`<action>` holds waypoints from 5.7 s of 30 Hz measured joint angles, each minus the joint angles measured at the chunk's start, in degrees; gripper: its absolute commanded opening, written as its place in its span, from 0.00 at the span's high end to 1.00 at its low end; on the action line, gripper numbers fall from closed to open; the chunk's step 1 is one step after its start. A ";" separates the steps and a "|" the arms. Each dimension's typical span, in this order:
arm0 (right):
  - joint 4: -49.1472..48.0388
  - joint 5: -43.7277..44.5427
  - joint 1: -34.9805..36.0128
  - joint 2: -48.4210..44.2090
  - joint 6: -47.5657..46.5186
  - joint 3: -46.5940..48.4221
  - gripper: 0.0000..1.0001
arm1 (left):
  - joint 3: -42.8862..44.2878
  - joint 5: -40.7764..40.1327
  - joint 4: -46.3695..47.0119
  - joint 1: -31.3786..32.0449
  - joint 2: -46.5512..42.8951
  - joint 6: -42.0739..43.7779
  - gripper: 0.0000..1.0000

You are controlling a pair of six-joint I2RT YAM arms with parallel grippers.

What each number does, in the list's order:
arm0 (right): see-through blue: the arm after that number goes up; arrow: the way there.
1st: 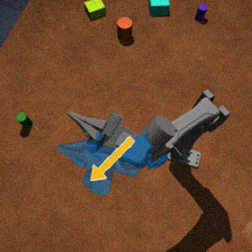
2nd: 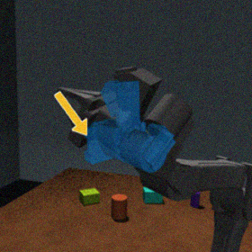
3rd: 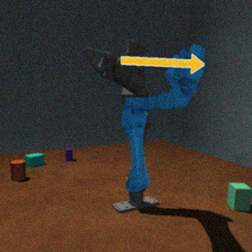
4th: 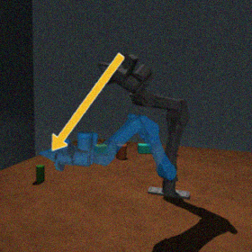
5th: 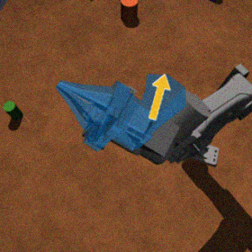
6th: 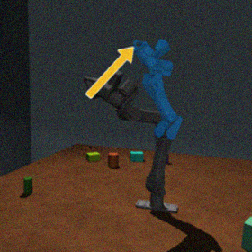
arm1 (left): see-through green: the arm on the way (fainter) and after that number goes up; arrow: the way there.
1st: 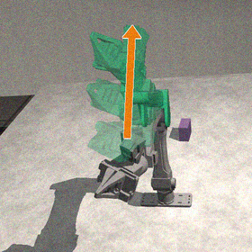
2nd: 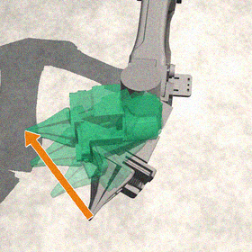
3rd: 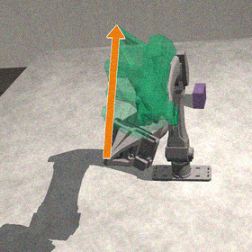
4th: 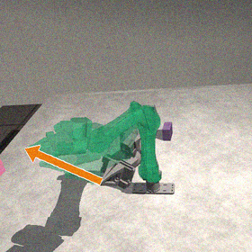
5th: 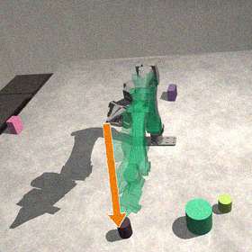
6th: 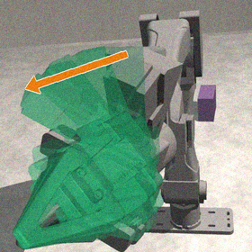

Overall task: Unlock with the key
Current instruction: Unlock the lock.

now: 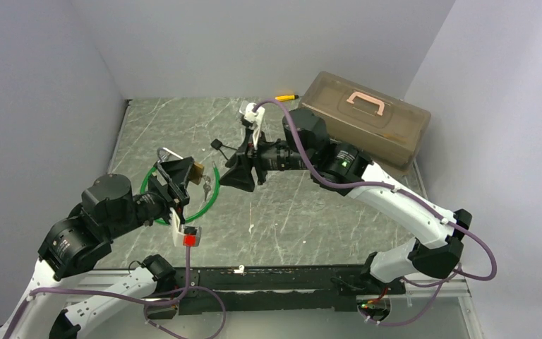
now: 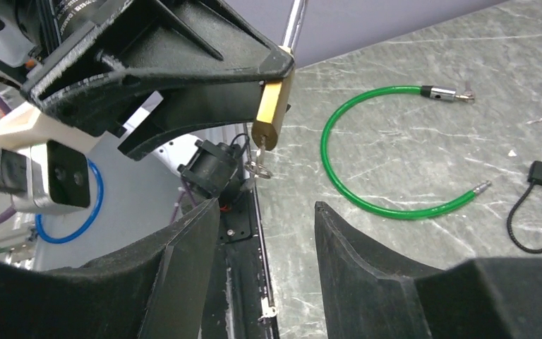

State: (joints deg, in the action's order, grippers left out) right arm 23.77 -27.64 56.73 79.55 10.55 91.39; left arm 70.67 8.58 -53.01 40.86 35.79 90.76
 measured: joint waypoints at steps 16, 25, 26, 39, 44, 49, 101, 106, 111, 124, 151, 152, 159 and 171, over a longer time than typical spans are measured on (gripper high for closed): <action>4.15 12.24 7.63 4.81 -6.60 8.00 0.53 | -0.37 -1.86 -0.46 0.00 -2.73 7.56 1.00; 4.13 12.68 9.42 7.98 -7.08 9.05 0.59 | -0.37 -1.70 -0.33 0.00 -2.75 7.56 1.00; 4.13 12.68 9.49 8.15 -7.08 9.09 0.60 | -0.37 -1.62 -0.22 0.00 -2.75 7.54 1.00; 2.67 12.68 9.81 8.98 -6.25 9.18 0.98 | -0.37 -0.46 0.24 0.00 -3.06 7.56 1.00; 2.32 12.50 9.88 9.60 -5.99 9.62 1.00 | -0.39 -0.96 0.09 -0.02 -3.54 7.61 1.00; 1.95 12.04 9.86 10.54 -5.29 10.23 1.00 | -0.39 -1.84 -0.37 -0.17 -3.98 7.72 1.00; -14.99 -5.95 -3.96 -1.79 9.79 -0.59 0.25 | 5.38 4.28 4.72 0.00 -1.22 -1.29 1.00; -8.35 -1.01 2.71 1.81 0.39 8.22 0.25 | 6.34 4.37 2.29 0.00 -0.24 -6.40 1.00; -1.77 3.37 5.09 8.52 -4.52 14.16 0.19 | 6.34 4.42 -0.85 0.00 0.04 -8.09 1.00; 4.90 5.97 7.39 16.37 -7.41 18.56 0.96 | 3.96 3.89 -0.76 -0.02 -0.81 -5.79 1.00; 1.05 -4.24 0.20 5.55 -4.46 -1.03 1.00 | 13.60 2.71 -7.15 0.09 1.73 -23.91 0.17; 1.42 -4.83 0.28 5.49 -4.66 -1.03 1.00 | 13.64 2.69 -7.45 0.09 2.58 -24.11 0.19; 5.40 -7.89 0.37 5.05 -6.64 -0.85 1.00 | 16.90 4.35 -15.78 -0.35 12.52 -23.47 0.38; 10.27 -8.41 0.48 4.55 -8.81 0.09 1.00 | 24.15 11.87 -27.10 -5.70 20.98 -19.74 1.00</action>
State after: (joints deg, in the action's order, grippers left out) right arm 34.04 -36.05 57.21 84.09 1.74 91.48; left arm 94.83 20.45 -80.12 35.16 56.77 71.02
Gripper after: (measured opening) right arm 0.208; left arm 0.073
